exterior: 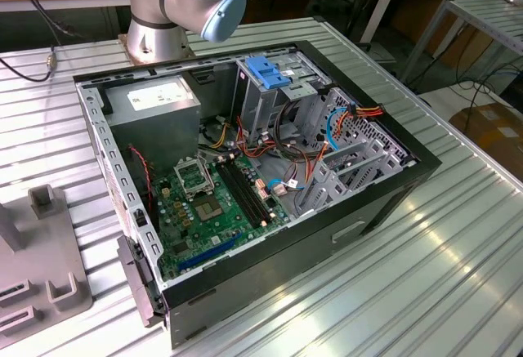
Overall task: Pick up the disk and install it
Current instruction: 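Pick up the disk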
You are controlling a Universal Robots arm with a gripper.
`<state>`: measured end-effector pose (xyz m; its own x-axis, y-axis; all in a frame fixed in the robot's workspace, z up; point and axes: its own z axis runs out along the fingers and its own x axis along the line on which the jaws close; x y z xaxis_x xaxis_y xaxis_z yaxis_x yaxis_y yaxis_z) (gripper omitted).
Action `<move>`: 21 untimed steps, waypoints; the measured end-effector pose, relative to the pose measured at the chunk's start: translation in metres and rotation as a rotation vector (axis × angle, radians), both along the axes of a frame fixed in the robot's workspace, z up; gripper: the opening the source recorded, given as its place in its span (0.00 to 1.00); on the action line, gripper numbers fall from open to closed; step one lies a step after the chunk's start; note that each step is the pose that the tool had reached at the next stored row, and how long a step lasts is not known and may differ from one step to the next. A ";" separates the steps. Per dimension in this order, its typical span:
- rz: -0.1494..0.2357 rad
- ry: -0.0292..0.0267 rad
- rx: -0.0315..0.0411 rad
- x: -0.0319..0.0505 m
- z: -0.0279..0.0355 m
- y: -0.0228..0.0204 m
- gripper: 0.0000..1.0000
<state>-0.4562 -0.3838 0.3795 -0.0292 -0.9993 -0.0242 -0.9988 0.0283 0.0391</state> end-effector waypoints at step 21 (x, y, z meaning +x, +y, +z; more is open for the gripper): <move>0.000 -0.0084 -0.0006 0.0000 -0.0030 0.0001 0.42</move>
